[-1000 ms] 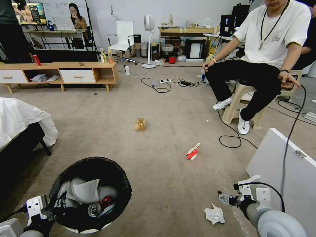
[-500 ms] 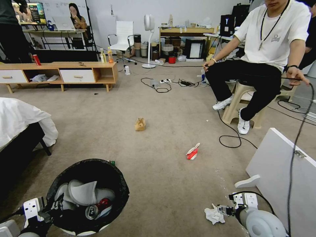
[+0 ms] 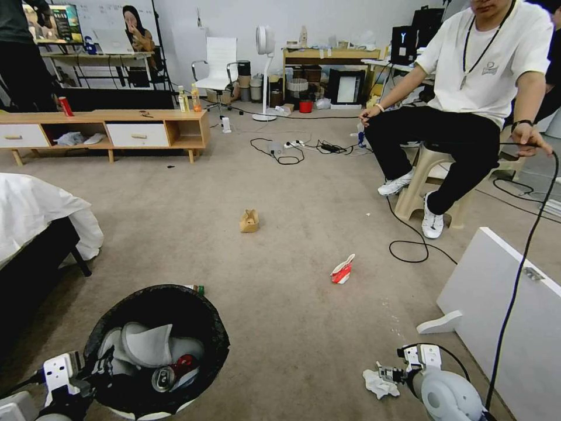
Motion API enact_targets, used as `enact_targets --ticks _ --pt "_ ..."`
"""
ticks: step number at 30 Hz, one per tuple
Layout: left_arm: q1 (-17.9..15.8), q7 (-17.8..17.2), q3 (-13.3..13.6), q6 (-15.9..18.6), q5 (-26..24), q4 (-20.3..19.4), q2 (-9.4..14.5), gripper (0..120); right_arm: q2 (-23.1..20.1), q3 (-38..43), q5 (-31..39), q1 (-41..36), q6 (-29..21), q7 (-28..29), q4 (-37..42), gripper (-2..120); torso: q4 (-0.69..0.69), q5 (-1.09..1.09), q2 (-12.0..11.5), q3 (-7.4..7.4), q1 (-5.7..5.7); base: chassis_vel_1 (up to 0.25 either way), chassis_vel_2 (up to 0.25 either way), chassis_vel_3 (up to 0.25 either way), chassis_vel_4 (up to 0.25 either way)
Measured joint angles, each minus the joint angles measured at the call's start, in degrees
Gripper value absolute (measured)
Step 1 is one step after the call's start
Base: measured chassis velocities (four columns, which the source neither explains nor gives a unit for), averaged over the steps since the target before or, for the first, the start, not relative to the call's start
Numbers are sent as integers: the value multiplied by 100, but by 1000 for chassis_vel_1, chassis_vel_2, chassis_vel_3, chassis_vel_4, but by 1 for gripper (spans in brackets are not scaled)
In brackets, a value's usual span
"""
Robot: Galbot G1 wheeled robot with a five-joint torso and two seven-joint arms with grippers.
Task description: Pick up the trash bin and place the garbage on the floor into it.
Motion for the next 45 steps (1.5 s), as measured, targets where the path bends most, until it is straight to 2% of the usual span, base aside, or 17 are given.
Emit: enact_targets --ticks 10,33,37,38,39,42,43,45 --pt "20 -1 11 -1 33 -24 -23 7 163 -44 -375 98 221 -325 -569 91 0 0 0 0 0 0 0 0 0" --pt "7 1 51 -2 41 -48 -40 7 517 -267 -721 186 512 -629 -910 91 0 0 0 -1 0 0 0 0 0" --pt "4 2 56 -2 39 -47 -39 7 550 -272 -768 192 545 -649 -949 85 0 0 0 -1 0 0 0 0 0" --pt "0 3 59 -2 38 -46 -38 7 576 -279 -817 197 583 -656 -971 75 0 0 0 -1 0 0 0 0 0" --pt "0 3 59 -2 38 -46 -38 7 576 -279 -817 197 583 -656 -971 75 0 0 0 -1 0 0 0 0 0" --pt "-14 5 67 -2 37 -36 -38 7 608 -306 -867 243 624 -674 -1027 57 0 0 0 0 0 0 0 0 0" --pt "-14 5 67 -2 37 -36 -38 7 608 -306 -867 243 624 -674 -1027 57 0 0 0 0 0 0 0 0 0" --pt "-17 7 83 -1 39 -31 -48 7 653 -330 -935 300 683 -702 -1106 47 1 0 0 0 0 0 0 0 0"
